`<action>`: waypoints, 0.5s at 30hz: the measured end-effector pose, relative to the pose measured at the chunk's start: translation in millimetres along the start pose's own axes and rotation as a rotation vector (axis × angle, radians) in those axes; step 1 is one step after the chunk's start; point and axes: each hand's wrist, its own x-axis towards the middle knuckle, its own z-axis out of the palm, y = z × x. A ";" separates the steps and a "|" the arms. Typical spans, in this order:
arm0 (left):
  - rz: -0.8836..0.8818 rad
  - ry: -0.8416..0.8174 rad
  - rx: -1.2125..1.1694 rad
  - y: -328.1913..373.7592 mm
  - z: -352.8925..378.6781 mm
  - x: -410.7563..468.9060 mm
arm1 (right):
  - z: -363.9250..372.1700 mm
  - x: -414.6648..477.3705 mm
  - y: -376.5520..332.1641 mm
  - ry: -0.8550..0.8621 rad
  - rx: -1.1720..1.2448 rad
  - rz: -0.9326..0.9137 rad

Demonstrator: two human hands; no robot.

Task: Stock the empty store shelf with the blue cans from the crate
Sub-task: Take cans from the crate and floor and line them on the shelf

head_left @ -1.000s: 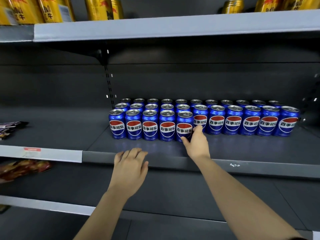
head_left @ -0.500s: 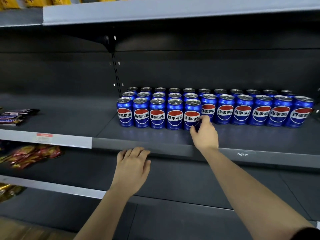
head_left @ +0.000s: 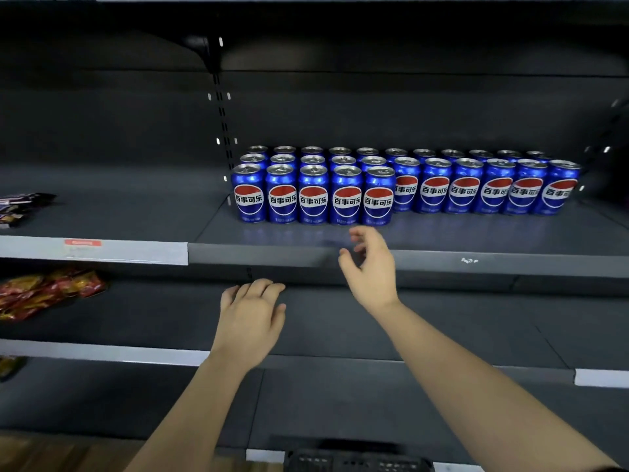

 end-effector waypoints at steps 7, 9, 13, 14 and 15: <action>0.026 -0.088 -0.050 -72.0 -3.0 -37.2 | 48.3 -62.8 -12.9 -0.175 -0.109 0.164; 0.048 -0.107 -0.049 -96.6 -3.9 -49.1 | 68.6 -85.6 -17.8 -0.208 -0.137 0.226; 0.081 -0.153 -0.047 -141.3 4.1 -69.4 | 105.9 -130.2 -25.1 -0.255 -0.152 0.358; 0.086 -0.163 -0.044 -150.7 7.5 -74.5 | 114.1 -140.8 -25.0 -0.273 -0.158 0.391; 0.088 -0.172 -0.040 -159.1 11.4 -80.1 | 122.1 -151.0 -24.0 -0.295 -0.167 0.421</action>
